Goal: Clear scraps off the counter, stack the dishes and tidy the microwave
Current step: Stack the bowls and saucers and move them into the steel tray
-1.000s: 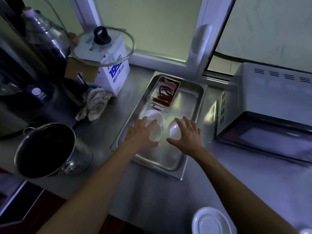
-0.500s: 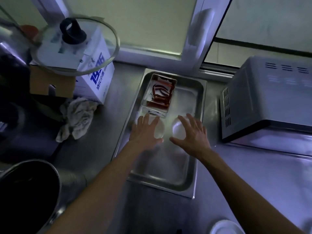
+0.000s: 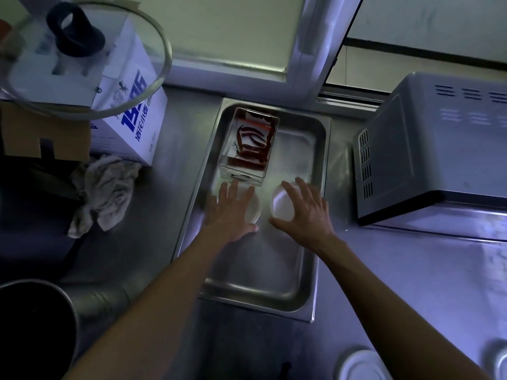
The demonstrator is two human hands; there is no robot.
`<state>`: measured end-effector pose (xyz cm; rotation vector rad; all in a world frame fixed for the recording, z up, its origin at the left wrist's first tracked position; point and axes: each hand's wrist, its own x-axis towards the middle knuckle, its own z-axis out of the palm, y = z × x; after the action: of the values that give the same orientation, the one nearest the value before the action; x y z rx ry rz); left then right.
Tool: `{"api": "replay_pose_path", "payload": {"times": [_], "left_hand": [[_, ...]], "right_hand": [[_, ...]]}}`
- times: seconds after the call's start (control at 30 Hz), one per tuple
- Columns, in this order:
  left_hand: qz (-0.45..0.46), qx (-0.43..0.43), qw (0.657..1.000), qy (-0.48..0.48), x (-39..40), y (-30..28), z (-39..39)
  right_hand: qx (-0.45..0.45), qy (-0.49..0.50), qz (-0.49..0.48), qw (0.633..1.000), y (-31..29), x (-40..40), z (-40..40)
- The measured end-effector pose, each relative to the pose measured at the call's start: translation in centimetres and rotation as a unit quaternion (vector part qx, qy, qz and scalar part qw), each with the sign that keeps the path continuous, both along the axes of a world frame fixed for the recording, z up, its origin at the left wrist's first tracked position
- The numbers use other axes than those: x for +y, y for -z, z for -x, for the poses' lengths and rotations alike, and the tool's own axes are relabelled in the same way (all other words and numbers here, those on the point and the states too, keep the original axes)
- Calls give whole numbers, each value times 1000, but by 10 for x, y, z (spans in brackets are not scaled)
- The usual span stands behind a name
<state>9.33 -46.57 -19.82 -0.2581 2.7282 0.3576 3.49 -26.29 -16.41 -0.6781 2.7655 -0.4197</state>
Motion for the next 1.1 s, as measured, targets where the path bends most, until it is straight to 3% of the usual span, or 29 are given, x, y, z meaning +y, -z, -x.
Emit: {"api": "replay_pose_path", "payload": {"times": [0.5, 0.83, 1.1], "left_hand": [[-8, 8, 1000, 11, -13, -7, -21], [12, 51, 998, -29, -60, -37, -55], [14, 54, 998, -41, -90, -31, -74]], "right_hand": [[-5, -13, 10, 1000, 0, -10, -5], [17, -71, 28, 997, -14, -73, -17], [-17, -105, -22, 994, 4, -102, -25]]}}
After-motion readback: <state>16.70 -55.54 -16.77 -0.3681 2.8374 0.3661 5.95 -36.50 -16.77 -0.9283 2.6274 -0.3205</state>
